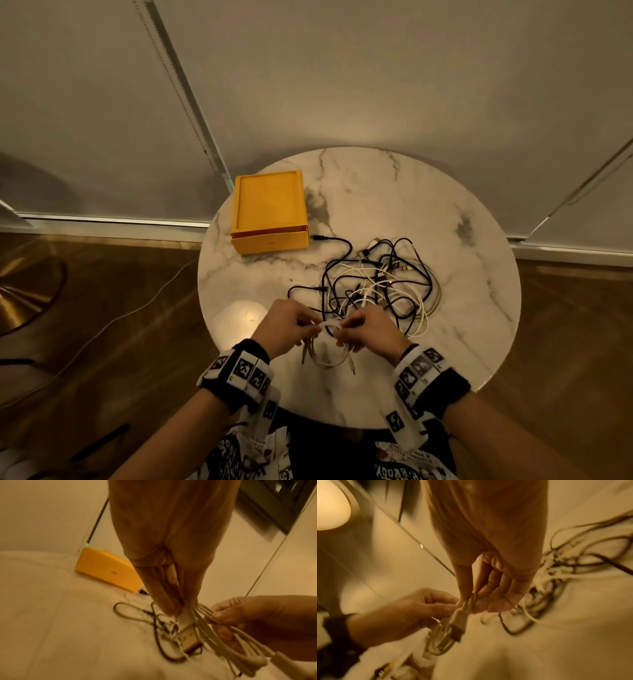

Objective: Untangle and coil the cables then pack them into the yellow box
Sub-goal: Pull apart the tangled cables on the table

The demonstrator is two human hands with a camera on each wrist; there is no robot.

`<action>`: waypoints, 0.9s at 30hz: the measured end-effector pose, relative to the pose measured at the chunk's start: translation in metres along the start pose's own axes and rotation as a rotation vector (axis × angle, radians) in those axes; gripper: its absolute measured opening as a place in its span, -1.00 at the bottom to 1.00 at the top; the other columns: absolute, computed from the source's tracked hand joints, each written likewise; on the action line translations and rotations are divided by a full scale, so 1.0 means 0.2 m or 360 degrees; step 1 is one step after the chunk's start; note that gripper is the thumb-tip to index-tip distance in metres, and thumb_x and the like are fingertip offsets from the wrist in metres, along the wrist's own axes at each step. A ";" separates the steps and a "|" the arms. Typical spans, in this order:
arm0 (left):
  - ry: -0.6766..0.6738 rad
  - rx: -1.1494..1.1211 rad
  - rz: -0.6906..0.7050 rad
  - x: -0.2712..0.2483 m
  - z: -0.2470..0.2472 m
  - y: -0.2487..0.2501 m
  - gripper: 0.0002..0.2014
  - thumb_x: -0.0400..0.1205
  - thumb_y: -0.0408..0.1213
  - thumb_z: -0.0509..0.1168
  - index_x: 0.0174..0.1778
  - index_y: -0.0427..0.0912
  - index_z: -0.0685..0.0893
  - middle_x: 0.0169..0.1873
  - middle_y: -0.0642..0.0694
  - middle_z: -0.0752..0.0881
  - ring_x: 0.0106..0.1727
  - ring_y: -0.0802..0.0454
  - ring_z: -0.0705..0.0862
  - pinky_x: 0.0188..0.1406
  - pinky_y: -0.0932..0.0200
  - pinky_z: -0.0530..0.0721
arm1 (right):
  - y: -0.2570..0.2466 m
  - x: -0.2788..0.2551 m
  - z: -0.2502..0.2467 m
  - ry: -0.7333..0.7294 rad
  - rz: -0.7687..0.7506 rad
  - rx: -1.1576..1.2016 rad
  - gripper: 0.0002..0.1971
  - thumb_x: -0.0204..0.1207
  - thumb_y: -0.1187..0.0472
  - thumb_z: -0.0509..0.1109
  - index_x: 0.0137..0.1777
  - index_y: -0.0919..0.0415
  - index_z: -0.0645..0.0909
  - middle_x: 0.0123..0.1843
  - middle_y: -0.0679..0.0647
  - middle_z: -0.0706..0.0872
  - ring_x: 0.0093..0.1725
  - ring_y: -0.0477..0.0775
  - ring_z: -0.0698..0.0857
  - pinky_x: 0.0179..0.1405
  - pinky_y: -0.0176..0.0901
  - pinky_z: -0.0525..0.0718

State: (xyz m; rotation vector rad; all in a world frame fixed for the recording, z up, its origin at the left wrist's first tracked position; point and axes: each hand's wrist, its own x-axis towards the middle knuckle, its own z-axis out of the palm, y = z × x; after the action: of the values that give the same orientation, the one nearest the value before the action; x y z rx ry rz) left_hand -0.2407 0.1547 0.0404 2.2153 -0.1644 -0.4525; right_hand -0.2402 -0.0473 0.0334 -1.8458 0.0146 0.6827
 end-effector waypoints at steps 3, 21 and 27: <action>-0.0022 0.0027 -0.0158 0.00 0.06 -0.12 -0.88 0.51 -0.37 0.50 -0.06 -0.24 0.86 -0.47 0.03 0.75 -0.49 0.22 0.72 -0.35 0.21 0.79 | 0.11 0.06 0.08 -0.0017 0.0135 -0.0138 -0.97 0.45 0.40 0.50 -0.18 0.32 0.77 -0.38 0.13 0.76 -0.53 -0.15 0.66 -0.49 -0.31 0.67; -0.0062 0.0549 -0.0031 0.06 0.19 -0.30 -0.82 0.53 -0.10 0.46 0.01 -0.03 0.80 -0.09 0.01 0.72 -0.07 0.08 0.65 -0.15 0.31 0.51 | 0.26 0.14 0.19 0.0122 -0.0003 -0.0990 -0.82 0.39 0.11 0.51 -0.05 0.13 0.68 0.03 0.11 0.74 0.12 0.11 0.63 0.03 -0.14 0.53; 0.0089 0.0323 0.0060 0.15 0.15 -0.24 -0.91 0.56 -0.22 0.45 -0.14 -0.15 0.82 -0.23 -0.06 0.80 -0.24 0.08 0.67 -0.14 0.17 0.63 | 0.20 0.15 0.13 0.0193 -0.0098 -0.0697 -0.94 0.50 0.20 0.45 -0.19 0.14 0.71 -0.28 0.15 0.73 -0.37 -0.01 0.62 -0.27 -0.20 0.57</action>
State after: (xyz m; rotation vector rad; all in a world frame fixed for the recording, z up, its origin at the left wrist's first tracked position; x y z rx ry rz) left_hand -0.2261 0.1539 -0.0217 2.4163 -0.2308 -0.3664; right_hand -0.2406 -0.0311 -0.0212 -2.2959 -0.1206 0.5592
